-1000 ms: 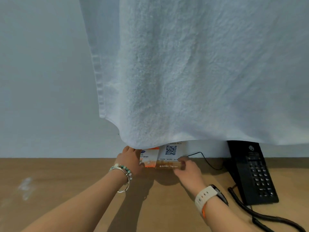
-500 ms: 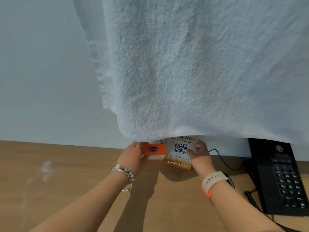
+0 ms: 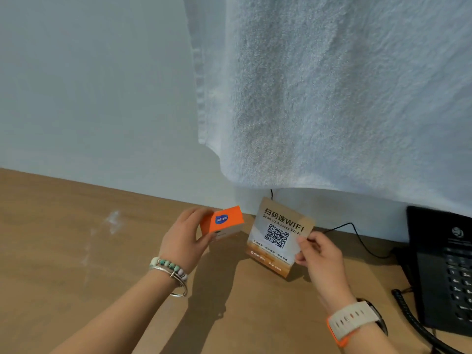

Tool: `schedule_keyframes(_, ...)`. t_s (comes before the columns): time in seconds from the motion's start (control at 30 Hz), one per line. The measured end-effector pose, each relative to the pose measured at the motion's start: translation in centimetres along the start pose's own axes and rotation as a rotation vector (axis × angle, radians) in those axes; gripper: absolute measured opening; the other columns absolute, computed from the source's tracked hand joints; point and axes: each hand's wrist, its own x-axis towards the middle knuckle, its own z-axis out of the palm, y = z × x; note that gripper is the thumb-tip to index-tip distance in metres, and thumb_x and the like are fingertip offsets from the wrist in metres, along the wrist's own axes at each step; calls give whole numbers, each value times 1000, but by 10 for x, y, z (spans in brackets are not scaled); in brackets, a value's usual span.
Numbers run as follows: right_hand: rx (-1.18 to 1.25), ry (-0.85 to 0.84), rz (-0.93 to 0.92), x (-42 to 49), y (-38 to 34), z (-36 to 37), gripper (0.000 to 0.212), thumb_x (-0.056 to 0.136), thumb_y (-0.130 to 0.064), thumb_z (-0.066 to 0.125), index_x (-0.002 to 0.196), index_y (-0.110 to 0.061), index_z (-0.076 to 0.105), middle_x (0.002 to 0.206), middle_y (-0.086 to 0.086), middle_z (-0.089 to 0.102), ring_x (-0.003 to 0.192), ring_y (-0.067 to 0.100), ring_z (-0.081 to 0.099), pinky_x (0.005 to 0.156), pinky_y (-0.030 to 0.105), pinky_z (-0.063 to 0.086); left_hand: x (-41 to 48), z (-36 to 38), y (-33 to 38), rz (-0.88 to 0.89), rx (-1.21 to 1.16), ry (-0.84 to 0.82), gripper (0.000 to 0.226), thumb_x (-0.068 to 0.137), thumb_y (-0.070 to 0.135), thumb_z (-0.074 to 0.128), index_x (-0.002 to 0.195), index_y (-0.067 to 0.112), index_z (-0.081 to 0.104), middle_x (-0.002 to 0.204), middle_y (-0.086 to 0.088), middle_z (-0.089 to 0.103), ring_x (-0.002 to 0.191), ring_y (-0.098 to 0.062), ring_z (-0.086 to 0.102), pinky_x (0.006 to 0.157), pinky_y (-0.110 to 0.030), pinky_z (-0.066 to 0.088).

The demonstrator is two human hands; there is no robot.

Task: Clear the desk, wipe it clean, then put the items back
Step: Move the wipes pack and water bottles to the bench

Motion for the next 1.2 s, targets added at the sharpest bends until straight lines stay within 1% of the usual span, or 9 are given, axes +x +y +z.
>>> schedule_keyframes(0.2, -42, -177, -88, -31, -28, 70, 16, 91, -7, 56, 78, -12, 62, 69, -1, 62, 60, 12, 56, 56, 18, 48, -49, -69, -47, -74, 3, 75, 41, 81, 18, 67, 121, 20, 58, 114, 14, 47, 104, -9, 51, 85, -29, 48)
schedule_keyframes(0.33, -82, -344, -166, -60, -56, 139, 17, 91, -8, 57, 75, -1, 58, 65, 5, 57, 61, 16, 54, 60, 27, 46, -88, -135, -84, -184, 27, 198, 50, 70, 34, 52, 119, 22, 59, 112, 15, 46, 102, -6, 50, 85, -27, 48)
schedule_keyframes(0.47, -100, -526, -230, -113, -88, 226, 18, 92, -11, 55, 76, -5, 60, 68, 2, 59, 63, 11, 56, 56, 22, 46, -143, -211, -134, -279, 89, 299, 49, 72, 35, 55, 120, 24, 58, 114, 14, 46, 105, -7, 51, 86, -26, 47)
schedule_keyframes(0.57, -92, -640, -278, -161, -107, 291, 17, 93, -14, 54, 79, -9, 62, 72, 0, 63, 65, 7, 57, 51, 16, 43, -190, -269, -171, -351, 142, 351, 43, 82, 21, 66, 123, 23, 55, 117, 13, 45, 106, -6, 48, 88, -23, 44)
schedule_keyframes(0.7, -85, -805, -322, -231, -129, 373, 17, 95, -18, 51, 84, -15, 64, 79, -1, 65, 71, 10, 57, 53, 15, 41, -256, -339, -215, -451, 217, 432, 43, 84, 17, 65, 125, 23, 53, 116, 15, 45, 106, -4, 47, 88, -16, 36)
schedule_keyframes(0.83, -70, -975, -328, -304, -141, 442, 15, 95, -20, 51, 87, -19, 64, 85, -1, 67, 73, 8, 58, 48, 12, 42, -323, -398, -250, -573, 268, 523, 43, 86, 19, 63, 127, 23, 52, 122, 11, 48, 107, -3, 47, 90, -18, 39)
schedule_keyframes(1.03, -50, -1167, -318, -382, -148, 527, 17, 95, -15, 52, 85, -19, 66, 81, -1, 68, 65, 5, 57, 46, 9, 41, -403, -456, -296, -758, 308, 632, 43, 88, 20, 61, 129, 25, 49, 123, 10, 46, 103, -2, 47, 81, -9, 37)
schedule_keyframes(1.13, -45, -1231, -301, -409, -147, 569, 18, 94, -14, 53, 84, -18, 66, 77, -3, 69, 60, 1, 59, 45, 11, 42, -425, -474, -322, -835, 322, 661, 42, 89, 21, 60, 129, 25, 49, 124, 10, 46, 102, -1, 46, 82, -10, 39)
schedule_keyframes(1.2, -51, -1270, -288, -424, -146, 598, 17, 95, -15, 52, 85, -19, 66, 79, -6, 70, 67, 2, 63, 48, 14, 44, -436, -486, -339, -882, 332, 681, 42, 89, 22, 60, 129, 25, 50, 122, 12, 45, 101, 0, 44, 86, -15, 42)
